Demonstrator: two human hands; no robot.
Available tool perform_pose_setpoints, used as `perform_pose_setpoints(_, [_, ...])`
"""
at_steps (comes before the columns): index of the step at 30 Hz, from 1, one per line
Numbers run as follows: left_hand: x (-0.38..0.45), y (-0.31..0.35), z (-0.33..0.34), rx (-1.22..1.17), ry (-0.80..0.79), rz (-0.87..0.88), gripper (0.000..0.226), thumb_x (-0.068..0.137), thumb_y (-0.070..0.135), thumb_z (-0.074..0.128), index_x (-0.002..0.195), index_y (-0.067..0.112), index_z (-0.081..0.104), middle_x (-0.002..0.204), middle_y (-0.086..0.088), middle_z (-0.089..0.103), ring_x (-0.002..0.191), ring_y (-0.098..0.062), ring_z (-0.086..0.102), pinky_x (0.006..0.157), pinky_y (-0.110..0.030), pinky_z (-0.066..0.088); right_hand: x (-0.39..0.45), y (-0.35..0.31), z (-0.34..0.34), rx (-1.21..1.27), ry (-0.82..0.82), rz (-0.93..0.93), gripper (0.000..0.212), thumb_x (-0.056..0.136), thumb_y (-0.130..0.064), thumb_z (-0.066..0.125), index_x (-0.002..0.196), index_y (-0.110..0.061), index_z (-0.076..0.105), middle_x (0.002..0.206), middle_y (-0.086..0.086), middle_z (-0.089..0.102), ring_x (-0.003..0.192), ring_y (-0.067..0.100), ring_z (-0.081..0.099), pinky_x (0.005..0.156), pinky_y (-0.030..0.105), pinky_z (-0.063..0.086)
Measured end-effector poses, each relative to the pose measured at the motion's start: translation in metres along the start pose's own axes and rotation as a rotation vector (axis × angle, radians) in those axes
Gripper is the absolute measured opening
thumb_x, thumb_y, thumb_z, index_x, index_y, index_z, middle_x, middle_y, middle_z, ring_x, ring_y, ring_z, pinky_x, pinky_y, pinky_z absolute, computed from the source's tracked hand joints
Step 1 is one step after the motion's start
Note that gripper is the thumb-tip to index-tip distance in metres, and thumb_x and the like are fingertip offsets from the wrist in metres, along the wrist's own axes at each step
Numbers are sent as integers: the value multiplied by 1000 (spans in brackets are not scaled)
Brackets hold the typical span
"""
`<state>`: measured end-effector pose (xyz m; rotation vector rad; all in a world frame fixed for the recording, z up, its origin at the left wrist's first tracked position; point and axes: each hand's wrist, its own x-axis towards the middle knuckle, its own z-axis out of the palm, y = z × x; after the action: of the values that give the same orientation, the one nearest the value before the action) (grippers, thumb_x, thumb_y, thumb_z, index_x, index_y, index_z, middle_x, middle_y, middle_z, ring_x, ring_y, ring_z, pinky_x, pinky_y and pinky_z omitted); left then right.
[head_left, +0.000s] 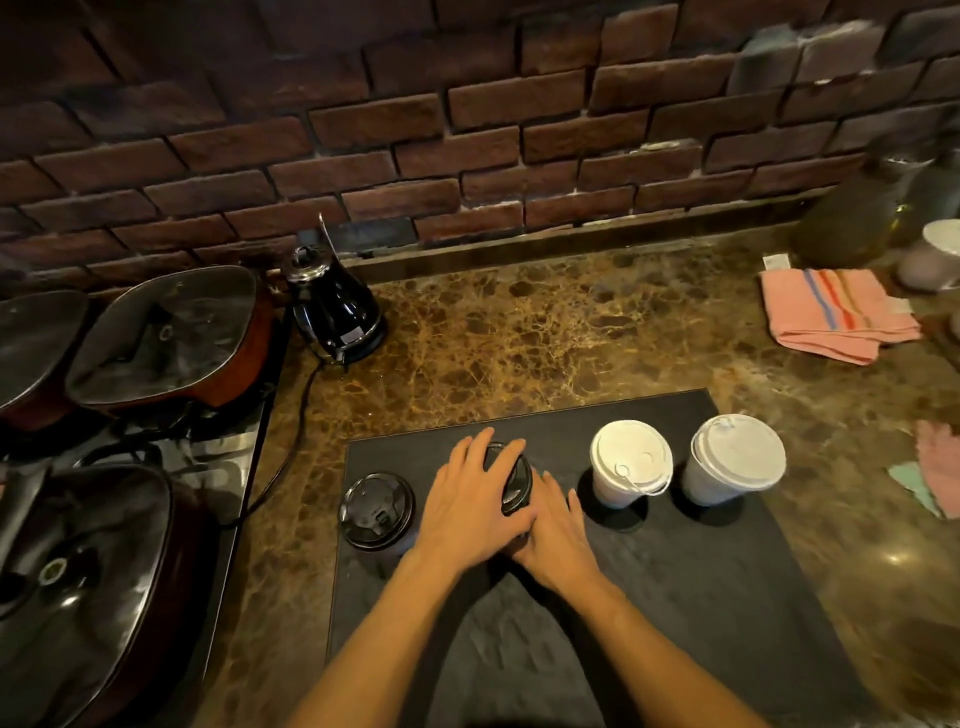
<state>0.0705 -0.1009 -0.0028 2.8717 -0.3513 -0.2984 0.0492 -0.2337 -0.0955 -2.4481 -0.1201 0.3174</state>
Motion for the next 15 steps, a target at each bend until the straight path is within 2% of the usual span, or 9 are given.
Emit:
perform_pose_setpoints(3, [2, 1, 4, -50, 10, -8, 78, 84, 55, 60, 151, 38, 23, 159, -1, 20, 143, -26, 23, 106, -41, 42, 8, 1, 4, 131, -23, 57, 89, 82, -57, 55, 155, -34, 9, 162, -7, 22, 152, 16, 7, 120, 45, -4])
perform_pose_setpoints(9, [4, -1, 10, -84, 45, -19, 74, 83, 50, 62, 147, 37, 28, 151, 2, 27, 131, -26, 35, 98, -38, 48, 11, 1, 7, 202, 33, 83, 71, 79, -45, 61, 144, -36, 34, 148, -9, 45, 146, 12, 26, 120, 44, 3])
perform_pose_setpoints(11, [3, -3, 6, -147, 57, -55, 73, 82, 49, 61, 147, 38, 30, 148, 3, 29, 128, -26, 36, 98, -38, 46, 11, -4, -1, 268, 29, 86, 64, 75, -49, 66, 134, -41, 41, 137, -13, 53, 136, 9, 41, 119, 43, 21])
perform_pose_setpoints(13, [3, -4, -4, -221, 82, -90, 71, 81, 46, 61, 146, 38, 33, 145, 4, 31, 125, -26, 37, 98, -38, 45, 7, -13, -15, 432, 23, 88, 58, 73, -42, 74, 122, -48, 44, 124, -18, 59, 119, 3, 54, 100, 28, 44])
perform_pose_setpoints(14, [3, -5, -11, -254, 108, -97, 71, 80, 45, 62, 145, 38, 35, 143, 4, 34, 124, -26, 38, 98, -38, 44, 4, -19, -22, 529, 11, 75, 57, 74, -35, 77, 118, -51, 45, 119, -21, 60, 112, -3, 58, 89, 21, 48])
perform_pose_setpoints(15, [2, -5, -20, -288, 140, -98, 71, 78, 43, 64, 144, 39, 37, 139, 5, 36, 123, -25, 40, 98, -38, 44, 0, -24, -29, 609, 10, 56, 59, 74, -30, 79, 116, -53, 45, 117, -22, 60, 108, -5, 59, 84, 20, 49])
